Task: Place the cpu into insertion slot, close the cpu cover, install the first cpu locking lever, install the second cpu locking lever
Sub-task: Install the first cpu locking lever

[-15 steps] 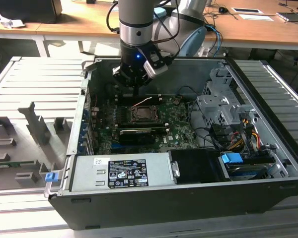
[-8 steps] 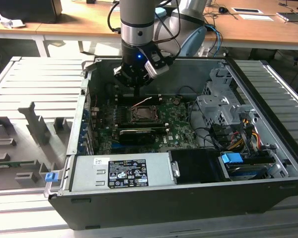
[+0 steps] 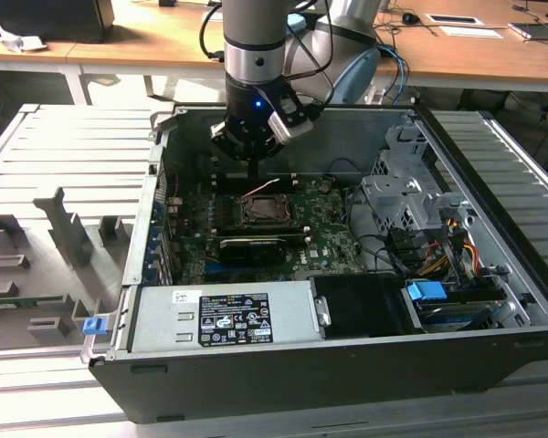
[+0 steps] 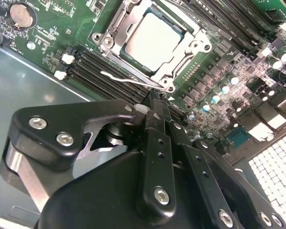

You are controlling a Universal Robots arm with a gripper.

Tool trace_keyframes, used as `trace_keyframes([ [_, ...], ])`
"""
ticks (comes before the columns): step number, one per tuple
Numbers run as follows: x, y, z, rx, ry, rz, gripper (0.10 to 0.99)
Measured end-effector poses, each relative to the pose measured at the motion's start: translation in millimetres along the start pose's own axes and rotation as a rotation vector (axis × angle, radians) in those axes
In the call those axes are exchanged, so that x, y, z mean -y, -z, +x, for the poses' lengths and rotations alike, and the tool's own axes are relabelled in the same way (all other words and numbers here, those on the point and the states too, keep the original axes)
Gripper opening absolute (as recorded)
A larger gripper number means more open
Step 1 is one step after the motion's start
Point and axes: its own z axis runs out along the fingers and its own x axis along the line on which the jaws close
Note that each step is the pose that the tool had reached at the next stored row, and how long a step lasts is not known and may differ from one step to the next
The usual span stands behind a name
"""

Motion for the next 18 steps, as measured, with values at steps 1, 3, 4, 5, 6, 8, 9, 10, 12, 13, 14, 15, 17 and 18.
trace_keyframes([
  [1,0.1,0.0,-0.8,0.0,0.0,0.0,0.106],
  [3,0.2,-0.1,-1.9,0.0,0.0,0.0,0.106],
  [4,0.2,-0.1,-2.3,0.0,0.0,0.0,0.106],
  [5,0.3,-0.2,-3.0,0.0,0.0,0.0,0.106],
  [6,0.3,-0.2,-3.5,0.0,0.0,0.0,0.106],
  [8,0.4,-0.3,-4.4,0.0,0.0,0.0,0.106],
  [9,0.5,-0.4,-4.8,0.0001,0.0,0.0,0.106],
  [10,0.5,-0.4,-5.1,0.0,0.0,0.0,0.106],
  [12,0.5,-0.5,-5.5,0.0,0.0,0.0,0.106],
  [13,0.6,-0.5,-5.7,0.0,0.0,0.0,0.106],
  [14,0.6,-0.5,-6.0,0.0,0.0,0.0,0.106],
  [15,0.6,-0.6,-6.2,0.0,0.0,0.0,0.106],
  [17,0.7,-0.6,-6.7,0.0001,0.0,0.0,0.106],
  [18,0.7,-0.7,-6.9,0.0001,0.0,0.0,0.106],
])
